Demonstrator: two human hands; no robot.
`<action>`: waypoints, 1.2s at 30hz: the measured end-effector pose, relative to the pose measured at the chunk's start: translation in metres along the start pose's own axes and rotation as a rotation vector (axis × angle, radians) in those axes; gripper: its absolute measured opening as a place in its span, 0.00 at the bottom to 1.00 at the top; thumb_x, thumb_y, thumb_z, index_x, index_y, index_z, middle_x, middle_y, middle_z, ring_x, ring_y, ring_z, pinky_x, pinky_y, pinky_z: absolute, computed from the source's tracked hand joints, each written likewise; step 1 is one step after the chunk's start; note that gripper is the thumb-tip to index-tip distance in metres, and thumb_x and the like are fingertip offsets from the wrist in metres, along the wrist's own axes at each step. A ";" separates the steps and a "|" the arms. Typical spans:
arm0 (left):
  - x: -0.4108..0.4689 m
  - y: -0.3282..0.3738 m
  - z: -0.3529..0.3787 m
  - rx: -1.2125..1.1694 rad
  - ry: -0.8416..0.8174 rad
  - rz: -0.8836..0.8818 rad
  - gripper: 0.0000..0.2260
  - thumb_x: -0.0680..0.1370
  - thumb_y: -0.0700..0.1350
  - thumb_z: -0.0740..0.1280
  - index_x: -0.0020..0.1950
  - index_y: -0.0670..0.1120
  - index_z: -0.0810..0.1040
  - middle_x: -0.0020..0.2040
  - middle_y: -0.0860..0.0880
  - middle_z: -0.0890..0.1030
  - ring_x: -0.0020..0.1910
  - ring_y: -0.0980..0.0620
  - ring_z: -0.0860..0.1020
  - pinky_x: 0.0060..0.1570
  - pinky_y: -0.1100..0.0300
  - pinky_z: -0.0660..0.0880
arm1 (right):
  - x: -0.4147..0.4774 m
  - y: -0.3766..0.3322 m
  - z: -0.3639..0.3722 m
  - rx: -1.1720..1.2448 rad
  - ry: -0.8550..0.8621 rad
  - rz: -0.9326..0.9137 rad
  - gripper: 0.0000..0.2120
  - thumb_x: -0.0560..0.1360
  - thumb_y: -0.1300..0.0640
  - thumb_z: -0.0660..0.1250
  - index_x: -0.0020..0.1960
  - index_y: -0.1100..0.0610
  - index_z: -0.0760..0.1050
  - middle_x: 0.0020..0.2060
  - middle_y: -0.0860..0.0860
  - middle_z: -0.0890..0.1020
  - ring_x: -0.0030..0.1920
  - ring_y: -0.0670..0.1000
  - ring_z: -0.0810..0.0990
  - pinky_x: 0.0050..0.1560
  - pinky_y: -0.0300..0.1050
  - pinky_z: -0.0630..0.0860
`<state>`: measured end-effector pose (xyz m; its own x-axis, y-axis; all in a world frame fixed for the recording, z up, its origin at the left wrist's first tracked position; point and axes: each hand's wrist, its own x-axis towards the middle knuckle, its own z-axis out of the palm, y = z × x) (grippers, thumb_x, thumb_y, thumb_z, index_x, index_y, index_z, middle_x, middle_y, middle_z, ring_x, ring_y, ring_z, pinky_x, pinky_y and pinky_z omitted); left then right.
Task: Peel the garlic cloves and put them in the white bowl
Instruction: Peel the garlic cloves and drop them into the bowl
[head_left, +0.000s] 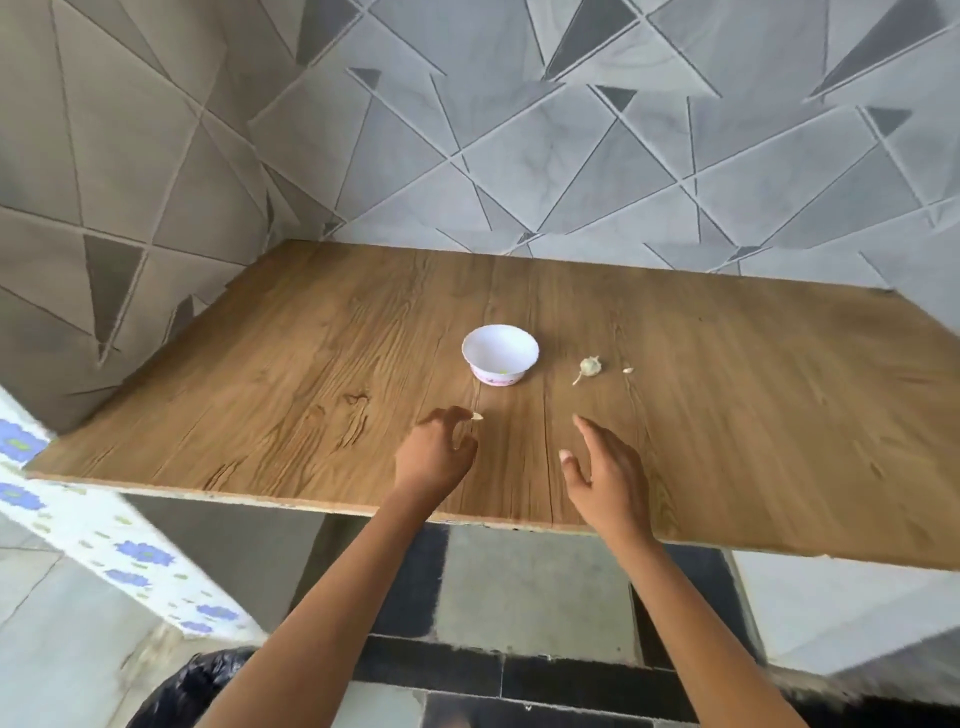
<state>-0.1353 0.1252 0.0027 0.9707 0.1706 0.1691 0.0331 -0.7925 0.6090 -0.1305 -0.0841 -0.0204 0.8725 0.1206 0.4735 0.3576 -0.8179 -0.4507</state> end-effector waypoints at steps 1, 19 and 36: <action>0.011 -0.001 0.005 0.046 -0.023 0.013 0.14 0.77 0.45 0.63 0.62 0.50 0.77 0.62 0.51 0.78 0.56 0.49 0.78 0.50 0.55 0.77 | 0.005 0.008 0.005 -0.048 -0.024 0.036 0.20 0.73 0.57 0.68 0.63 0.63 0.75 0.54 0.58 0.82 0.52 0.59 0.81 0.51 0.53 0.78; 0.133 0.038 -0.002 -0.018 0.002 0.120 0.08 0.75 0.39 0.66 0.49 0.48 0.83 0.48 0.50 0.84 0.43 0.50 0.81 0.40 0.63 0.72 | 0.043 0.052 0.019 -0.281 -0.282 0.293 0.28 0.81 0.44 0.49 0.76 0.56 0.53 0.76 0.55 0.54 0.76 0.53 0.48 0.74 0.48 0.40; 0.176 0.090 0.028 0.237 -0.188 0.170 0.07 0.75 0.41 0.65 0.47 0.51 0.82 0.49 0.52 0.82 0.48 0.51 0.80 0.47 0.57 0.77 | 0.076 0.102 -0.002 -0.324 -0.355 0.354 0.30 0.81 0.42 0.48 0.77 0.55 0.48 0.77 0.54 0.49 0.77 0.52 0.45 0.75 0.50 0.41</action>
<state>0.0456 0.0672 0.0655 0.9932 -0.0692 0.0938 -0.1002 -0.9179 0.3839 -0.0280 -0.1598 -0.0287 0.9980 -0.0559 0.0289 -0.0467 -0.9659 -0.2547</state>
